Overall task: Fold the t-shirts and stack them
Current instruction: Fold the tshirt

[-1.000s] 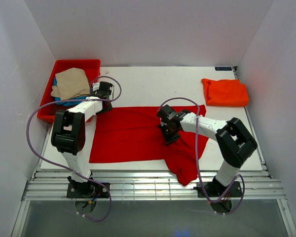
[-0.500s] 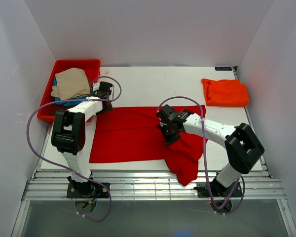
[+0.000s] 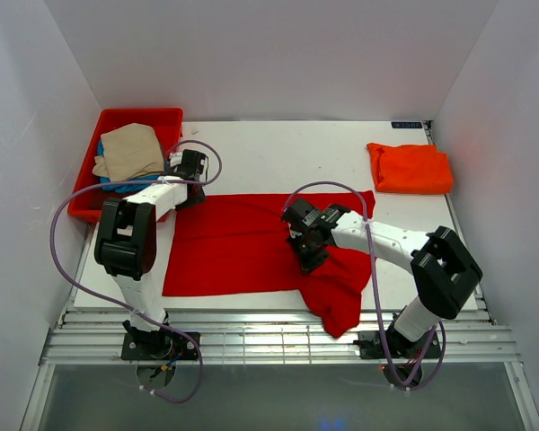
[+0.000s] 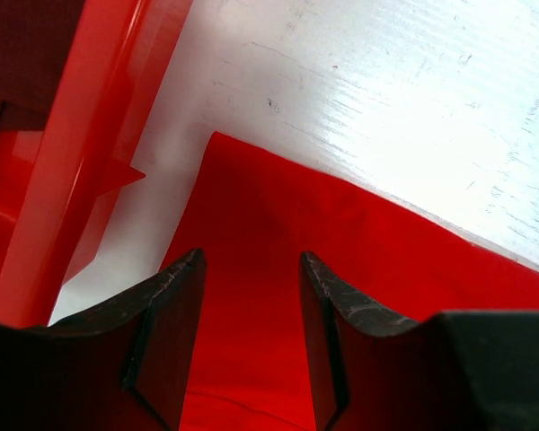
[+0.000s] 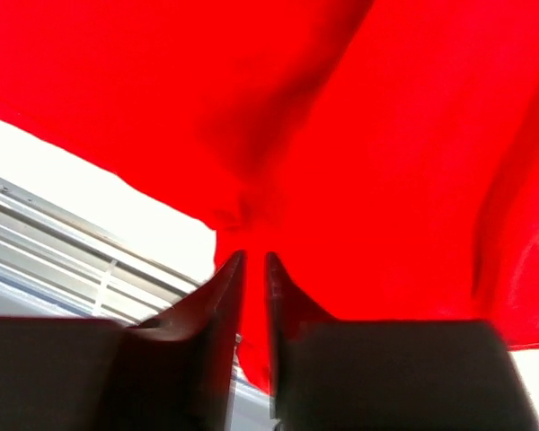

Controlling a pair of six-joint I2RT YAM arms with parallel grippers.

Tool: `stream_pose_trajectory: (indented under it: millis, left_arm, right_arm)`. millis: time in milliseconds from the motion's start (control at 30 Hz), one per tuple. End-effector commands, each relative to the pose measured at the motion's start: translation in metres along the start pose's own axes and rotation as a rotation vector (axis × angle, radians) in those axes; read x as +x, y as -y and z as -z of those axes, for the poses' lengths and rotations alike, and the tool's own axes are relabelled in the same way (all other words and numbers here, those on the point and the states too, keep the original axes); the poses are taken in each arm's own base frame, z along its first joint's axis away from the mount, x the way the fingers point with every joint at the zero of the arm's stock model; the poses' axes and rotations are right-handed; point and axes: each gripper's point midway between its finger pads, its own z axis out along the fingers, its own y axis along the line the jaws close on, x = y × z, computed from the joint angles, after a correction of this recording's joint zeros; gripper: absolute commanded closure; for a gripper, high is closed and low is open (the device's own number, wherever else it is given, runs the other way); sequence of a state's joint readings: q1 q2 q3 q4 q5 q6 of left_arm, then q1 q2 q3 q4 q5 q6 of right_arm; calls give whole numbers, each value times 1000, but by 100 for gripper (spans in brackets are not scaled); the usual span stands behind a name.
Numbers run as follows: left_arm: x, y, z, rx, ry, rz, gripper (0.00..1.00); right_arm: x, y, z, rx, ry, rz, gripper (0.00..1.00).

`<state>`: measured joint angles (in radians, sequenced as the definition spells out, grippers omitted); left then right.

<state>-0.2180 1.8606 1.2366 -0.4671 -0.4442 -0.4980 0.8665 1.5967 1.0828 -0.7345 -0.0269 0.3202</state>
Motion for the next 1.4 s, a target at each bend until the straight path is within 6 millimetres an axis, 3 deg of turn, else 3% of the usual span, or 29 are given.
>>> stream_pose_trajectory:
  millis: [0,167,200,267,333,367,433,533,600,633,733,767,1133,1367]
  left_arm:
    - [-3,1,3,13,9,14,43]
    - [-4,2,4,13,13,12,44]
    - [-5,1,4,12,16,15,44]
    - [-7,1,5,10,20,15,44]
    - [-8,2,5,10,24,12,43]
    - [-9,2,5,10,24,10,43]
    - [-9,2,4,7,22,12,45]
    - [-5,3,2,8,11,12,55]
    - [-2,3,0,7,4,13,64]
    - [0,4,-1,7,-4,13,75]
    - [4,4,-3,9,-19,10,97]
    - [6,5,-4,13,-28,12,100]
    - [31,7,-18,14,-98,-28,100]
    - [54,-6,-30,-38,-152,-89,100]
  right_arm:
    - [-2,-4,11,0,15,2,73]
    - [-54,25,36,195,173,0,50]
    - [-70,33,46,213,207,-30,49]
    - [-84,48,46,244,221,-73,50]
    - [-104,72,52,264,261,-141,56]
    - [-109,83,47,284,257,-163,75]
    - [-123,110,47,301,287,-228,92]
    - [-134,143,37,328,293,-277,92]
    - [-137,164,28,348,278,-301,92]
    - [-138,170,26,357,274,-309,92]
    - [-140,190,14,382,260,-328,92]
    - [-140,198,10,391,257,-337,92]
    - [-121,240,-13,464,182,-403,92]
    - [-100,256,-32,474,105,-446,92]
